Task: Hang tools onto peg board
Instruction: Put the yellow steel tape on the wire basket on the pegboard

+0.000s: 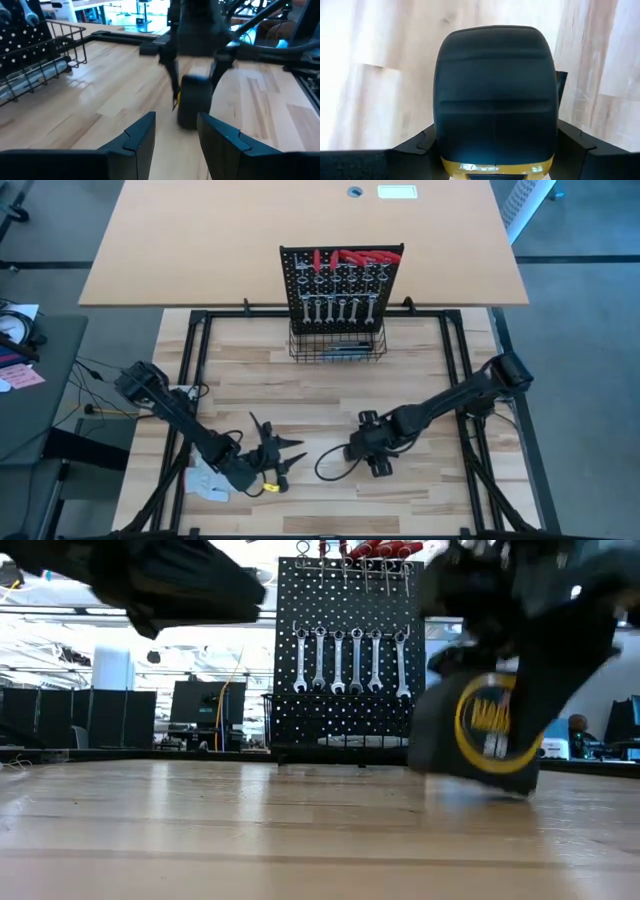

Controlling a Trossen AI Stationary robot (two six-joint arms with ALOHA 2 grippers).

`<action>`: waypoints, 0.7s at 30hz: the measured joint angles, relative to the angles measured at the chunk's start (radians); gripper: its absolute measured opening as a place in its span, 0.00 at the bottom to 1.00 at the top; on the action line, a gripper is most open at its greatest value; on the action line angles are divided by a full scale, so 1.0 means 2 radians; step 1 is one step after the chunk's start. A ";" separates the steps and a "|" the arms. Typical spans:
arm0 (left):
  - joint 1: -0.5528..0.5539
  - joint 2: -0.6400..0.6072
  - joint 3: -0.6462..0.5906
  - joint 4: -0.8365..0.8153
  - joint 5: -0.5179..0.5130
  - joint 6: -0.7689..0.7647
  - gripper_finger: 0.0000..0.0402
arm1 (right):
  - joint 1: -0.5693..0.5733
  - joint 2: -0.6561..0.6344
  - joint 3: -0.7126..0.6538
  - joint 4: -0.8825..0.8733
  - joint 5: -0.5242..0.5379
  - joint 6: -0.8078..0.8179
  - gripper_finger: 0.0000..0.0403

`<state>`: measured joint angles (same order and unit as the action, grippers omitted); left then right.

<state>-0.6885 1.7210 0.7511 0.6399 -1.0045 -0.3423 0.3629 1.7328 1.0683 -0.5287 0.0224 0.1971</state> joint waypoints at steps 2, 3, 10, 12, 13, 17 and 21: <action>0.006 0.014 0.017 0.002 0.004 0.006 0.35 | -0.001 0.015 0.001 0.014 -0.001 0.003 0.60; 0.009 0.019 0.023 0.001 0.006 0.009 0.35 | -0.002 0.021 0.002 0.019 -0.001 0.003 0.60; 0.036 0.048 0.040 0.012 0.057 0.008 0.35 | -0.005 0.039 0.003 0.029 0.000 0.002 0.60; 0.045 0.059 0.040 0.029 0.073 0.011 0.36 | -0.006 0.033 0.002 0.032 0.000 0.002 0.62; 0.050 0.065 0.040 0.042 0.085 0.019 0.36 | -0.007 0.032 0.002 0.034 0.000 0.002 0.64; 0.065 0.094 0.040 0.110 0.132 0.063 0.39 | -0.013 0.032 0.002 0.040 0.000 0.007 0.68; 0.081 0.114 0.040 0.134 0.146 0.102 0.41 | -0.017 0.039 0.002 0.044 0.000 0.007 0.69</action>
<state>-0.5274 1.9495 0.8314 0.9086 -0.7132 -0.1384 0.3291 1.8112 1.0714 -0.4400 0.0214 0.2116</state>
